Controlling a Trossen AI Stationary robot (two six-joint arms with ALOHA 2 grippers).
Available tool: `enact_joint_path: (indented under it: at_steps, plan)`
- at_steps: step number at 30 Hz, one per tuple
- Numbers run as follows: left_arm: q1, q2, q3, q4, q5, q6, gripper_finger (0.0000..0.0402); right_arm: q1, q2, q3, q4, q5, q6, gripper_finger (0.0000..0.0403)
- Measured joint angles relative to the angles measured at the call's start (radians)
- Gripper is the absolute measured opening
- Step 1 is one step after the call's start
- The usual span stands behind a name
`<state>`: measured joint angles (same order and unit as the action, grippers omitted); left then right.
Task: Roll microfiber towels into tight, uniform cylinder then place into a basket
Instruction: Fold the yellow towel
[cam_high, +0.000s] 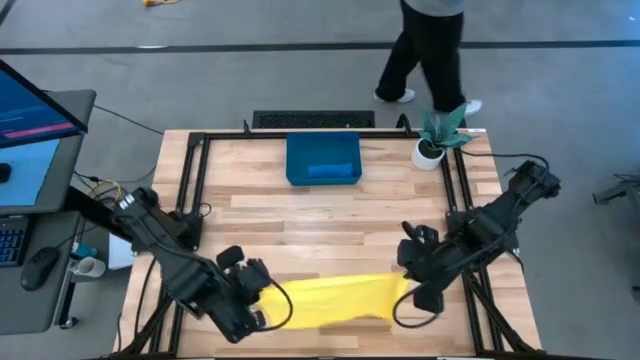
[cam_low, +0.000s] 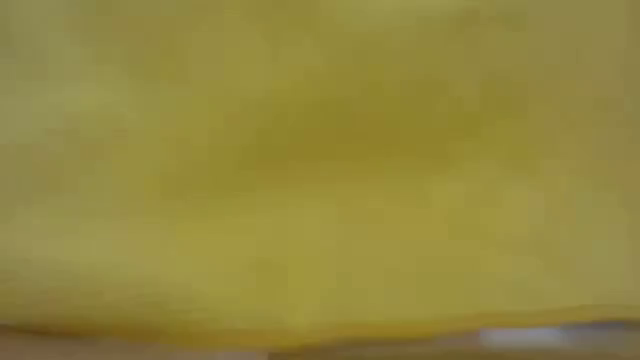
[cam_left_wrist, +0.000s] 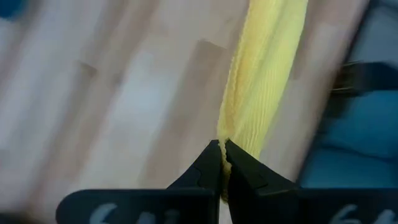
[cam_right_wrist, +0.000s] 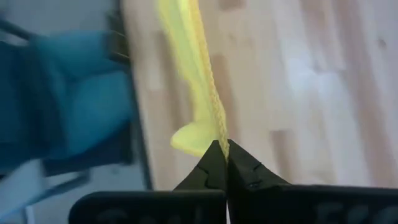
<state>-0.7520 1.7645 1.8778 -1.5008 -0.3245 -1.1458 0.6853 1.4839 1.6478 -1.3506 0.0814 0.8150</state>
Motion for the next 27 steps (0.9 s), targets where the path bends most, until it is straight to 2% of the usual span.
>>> enact_joint_path:
  at_steps: [3,7,11,17,27]
  plan:
    - [0.018,0.044,-0.001,-0.077,-0.074,0.066,0.0,-0.022,0.058,0.0,-0.074,0.006,-0.005,0.0008]
    - [0.041,0.065,-0.035,-0.065,-0.147,0.204,0.0,-0.042,0.146,0.0,-0.14,0.002,-0.057,0.0008]
    - [0.078,0.072,-0.112,-0.077,-0.21,0.227,0.0,-0.045,0.23,0.0,-0.156,0.005,-0.118,0.0008]
    - [0.145,0.071,-0.25,-0.029,-0.26,0.275,0.0,-0.046,0.311,0.0,-0.216,0.112,-0.135,0.0008]
    - [0.236,0.07,-0.399,0.02,-0.427,0.36,0.0,-0.073,0.325,0.0,-0.224,0.275,-0.154,0.0008]
